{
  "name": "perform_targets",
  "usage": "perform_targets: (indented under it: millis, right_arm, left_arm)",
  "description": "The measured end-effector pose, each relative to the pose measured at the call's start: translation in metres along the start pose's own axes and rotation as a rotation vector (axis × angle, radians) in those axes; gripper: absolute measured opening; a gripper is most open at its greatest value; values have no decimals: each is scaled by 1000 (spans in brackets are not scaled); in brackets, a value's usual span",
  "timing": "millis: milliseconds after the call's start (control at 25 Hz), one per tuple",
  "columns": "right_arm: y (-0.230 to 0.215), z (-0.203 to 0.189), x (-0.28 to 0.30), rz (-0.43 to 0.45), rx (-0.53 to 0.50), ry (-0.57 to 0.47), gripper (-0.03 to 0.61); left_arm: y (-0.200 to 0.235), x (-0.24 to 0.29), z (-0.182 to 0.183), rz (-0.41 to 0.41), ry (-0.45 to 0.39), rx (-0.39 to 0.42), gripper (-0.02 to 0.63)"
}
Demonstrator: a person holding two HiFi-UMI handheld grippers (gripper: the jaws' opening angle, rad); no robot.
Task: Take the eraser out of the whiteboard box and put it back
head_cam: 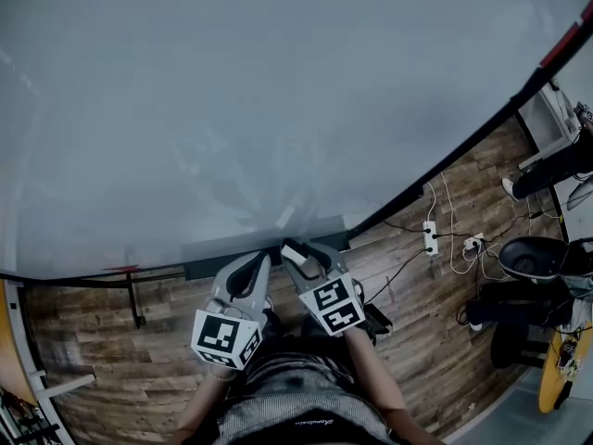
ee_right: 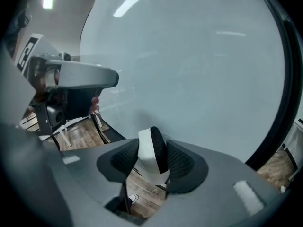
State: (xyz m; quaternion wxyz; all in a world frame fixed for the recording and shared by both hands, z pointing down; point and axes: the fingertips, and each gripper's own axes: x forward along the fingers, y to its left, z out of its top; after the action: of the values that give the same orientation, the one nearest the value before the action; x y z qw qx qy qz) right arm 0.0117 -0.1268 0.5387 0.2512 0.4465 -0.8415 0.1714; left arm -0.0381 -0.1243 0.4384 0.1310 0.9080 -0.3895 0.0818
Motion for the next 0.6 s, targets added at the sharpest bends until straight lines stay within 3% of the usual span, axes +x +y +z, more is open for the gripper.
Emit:
perform_targets:
  millis: [600]
  right_arm:
    - [0,3,1,36,-6,-17,172]
  left_arm:
    - [-1,13,-6,17,51,31,2]
